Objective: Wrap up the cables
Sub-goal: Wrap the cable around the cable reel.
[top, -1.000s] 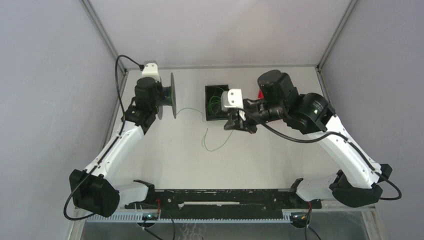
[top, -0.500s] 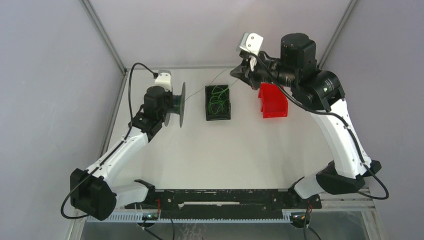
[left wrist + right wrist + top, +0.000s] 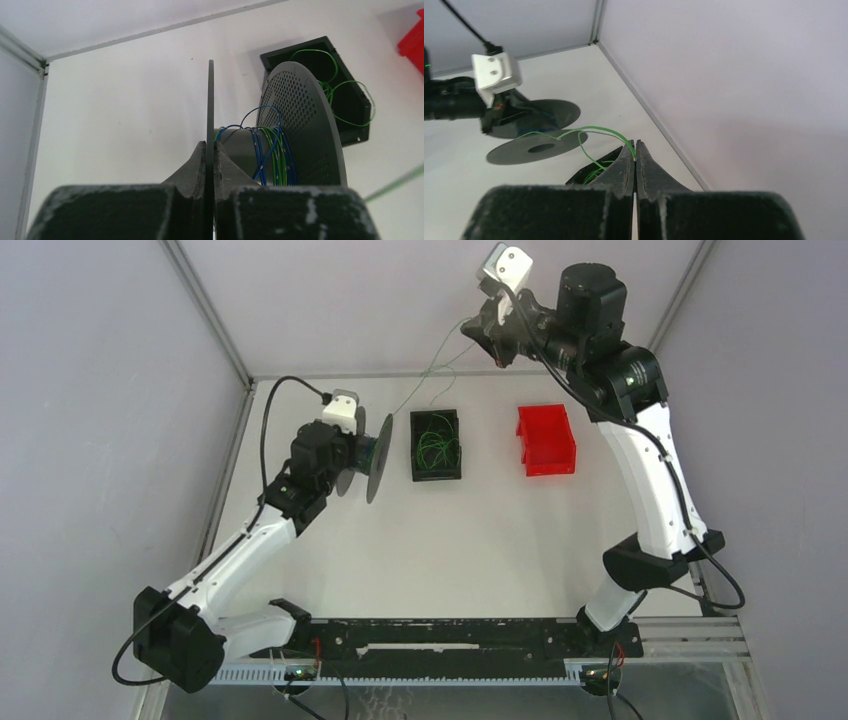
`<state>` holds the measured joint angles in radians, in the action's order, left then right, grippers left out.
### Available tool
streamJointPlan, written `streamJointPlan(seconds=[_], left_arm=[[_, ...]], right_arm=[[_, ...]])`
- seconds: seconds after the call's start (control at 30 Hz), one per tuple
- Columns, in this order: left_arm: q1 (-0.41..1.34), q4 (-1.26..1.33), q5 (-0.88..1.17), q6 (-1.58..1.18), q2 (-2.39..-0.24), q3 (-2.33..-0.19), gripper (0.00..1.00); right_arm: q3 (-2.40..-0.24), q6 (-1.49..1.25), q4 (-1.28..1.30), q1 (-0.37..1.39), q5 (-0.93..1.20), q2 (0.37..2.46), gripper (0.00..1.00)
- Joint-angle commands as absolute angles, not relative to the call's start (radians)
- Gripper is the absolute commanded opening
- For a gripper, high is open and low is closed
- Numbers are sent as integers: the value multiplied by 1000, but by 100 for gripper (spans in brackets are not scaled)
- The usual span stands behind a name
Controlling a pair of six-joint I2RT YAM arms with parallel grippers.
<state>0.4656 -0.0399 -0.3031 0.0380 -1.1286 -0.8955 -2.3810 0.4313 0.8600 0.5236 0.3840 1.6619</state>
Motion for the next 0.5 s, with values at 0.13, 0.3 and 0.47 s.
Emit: streamJointPlan(seconds=[0.13,0.3,0.47], left_arm=[[477,-1,-134,24,-1036,-890,0],[477,-15,-45,19,-1002,-884,0],[478,-15,20,12,-981,-879,0]], right_arm=[[-2437,406,733,457,305,1759,0],[-2436,385,702,414,301,1817,0],[-2436,382,702,393,297,1873,0]])
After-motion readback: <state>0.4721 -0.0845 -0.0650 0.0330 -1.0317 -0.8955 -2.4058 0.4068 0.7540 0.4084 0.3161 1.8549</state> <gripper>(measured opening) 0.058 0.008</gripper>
